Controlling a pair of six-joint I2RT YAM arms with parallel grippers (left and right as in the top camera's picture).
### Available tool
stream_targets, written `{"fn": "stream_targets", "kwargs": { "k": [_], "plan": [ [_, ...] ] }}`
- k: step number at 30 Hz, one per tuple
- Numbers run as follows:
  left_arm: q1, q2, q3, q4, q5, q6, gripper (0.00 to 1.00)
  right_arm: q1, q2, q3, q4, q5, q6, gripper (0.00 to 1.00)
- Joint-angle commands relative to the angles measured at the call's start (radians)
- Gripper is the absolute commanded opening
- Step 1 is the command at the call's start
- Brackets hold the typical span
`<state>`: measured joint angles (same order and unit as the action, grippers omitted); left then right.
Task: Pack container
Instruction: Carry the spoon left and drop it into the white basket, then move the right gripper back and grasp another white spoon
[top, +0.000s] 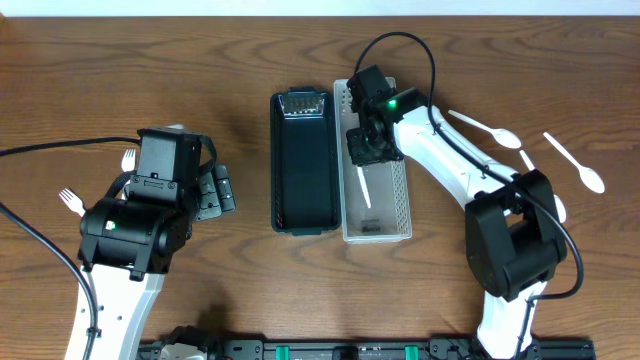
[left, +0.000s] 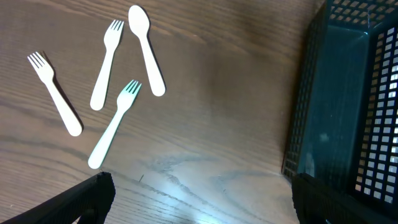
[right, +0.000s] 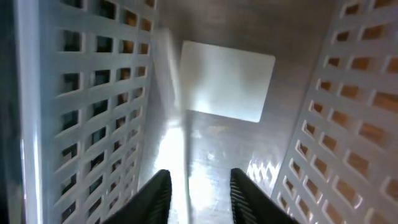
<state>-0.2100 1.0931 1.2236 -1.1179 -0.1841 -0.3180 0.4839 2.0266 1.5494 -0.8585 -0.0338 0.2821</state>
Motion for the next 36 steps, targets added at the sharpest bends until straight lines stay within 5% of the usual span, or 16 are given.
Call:
{"fn": "stream_targets", "kwargs": {
  "k": [1,8,11,16,24,36],
  "plan": [
    [0.002,-0.001,0.017,0.000,-0.012,-0.010,0.94,-0.008,-0.041,0.035,-0.011,0.000,-0.067,0.38],
    [0.002,-0.001,0.017,0.000,-0.012,-0.009,0.94,-0.076,-0.180,0.192,-0.107,0.000,-0.389,0.54],
    [0.002,-0.001,0.017,0.000,-0.011,-0.009,0.94,-0.139,-0.233,0.293,-0.165,0.057,-0.597,0.74],
    [0.002,-0.001,0.017,0.001,-0.012,-0.010,0.94,-0.303,-0.233,0.421,-0.226,0.140,-0.733,0.86],
    [0.002,-0.001,0.017,0.002,-0.012,-0.009,0.94,-0.542,-0.126,0.433,-0.240,-0.015,-0.924,0.89],
    [0.002,-0.001,0.017,0.001,-0.012,-0.010,0.94,-0.573,0.151,0.433,-0.268,0.071,-1.148,0.86]
  ]
}}
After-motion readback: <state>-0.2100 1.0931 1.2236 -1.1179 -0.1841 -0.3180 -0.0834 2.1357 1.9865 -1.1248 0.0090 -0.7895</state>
